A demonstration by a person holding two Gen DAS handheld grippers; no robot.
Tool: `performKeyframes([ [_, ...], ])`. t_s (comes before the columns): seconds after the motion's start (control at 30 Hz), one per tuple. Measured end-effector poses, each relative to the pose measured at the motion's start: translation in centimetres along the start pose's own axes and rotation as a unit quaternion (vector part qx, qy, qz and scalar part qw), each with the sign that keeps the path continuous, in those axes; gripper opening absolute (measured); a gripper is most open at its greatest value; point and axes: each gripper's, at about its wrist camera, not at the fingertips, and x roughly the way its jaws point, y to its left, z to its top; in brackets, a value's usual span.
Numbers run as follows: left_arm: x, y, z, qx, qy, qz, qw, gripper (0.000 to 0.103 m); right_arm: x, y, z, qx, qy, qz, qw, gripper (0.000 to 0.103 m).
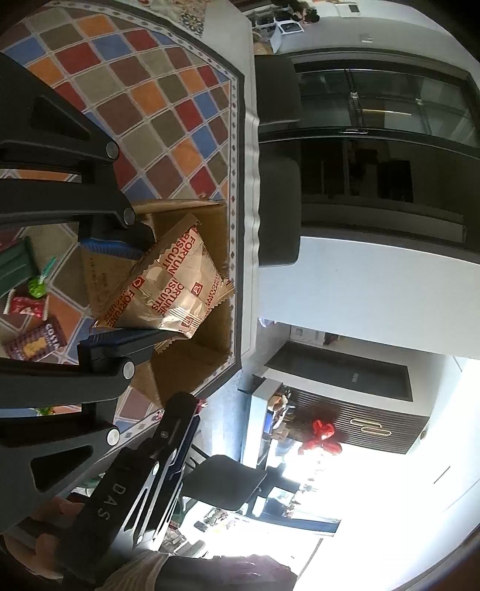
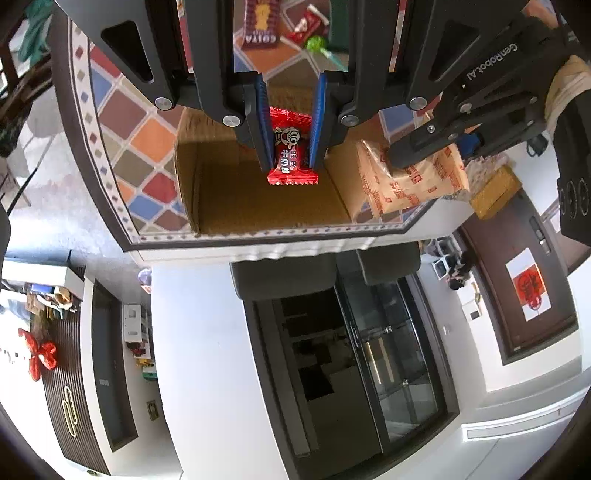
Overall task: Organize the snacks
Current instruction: 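Carry both snacks over the box and open both tools to drop them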
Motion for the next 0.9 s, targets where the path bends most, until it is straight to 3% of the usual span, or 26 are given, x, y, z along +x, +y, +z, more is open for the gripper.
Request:
performKeyframes([
  [0.57,6.0,0.9,3.6,0.023,0.043,0.014,0.9987,0.034,5.3,-1.0,3.3,-0.010,0.038,-0.021,0.999,0.021],
  [0.67,6.4,0.7,3.7,0.031,0.043,0.039,0.9979,0.047,5.9,-1.4,3.4,-0.003,0.048,-0.030,0.998,0.026],
  [0.73,6.1,0.6,3.6,0.031,0.039,0.039,0.9980,0.053,6.0,-1.7,3.5,0.003,0.050,-0.040,0.998,0.037],
  [0.9,5.1,0.3,2.7,0.033,0.040,0.037,0.9980,0.055,5.2,-1.7,3.1,-0.003,0.044,-0.046,0.998,0.037],
])
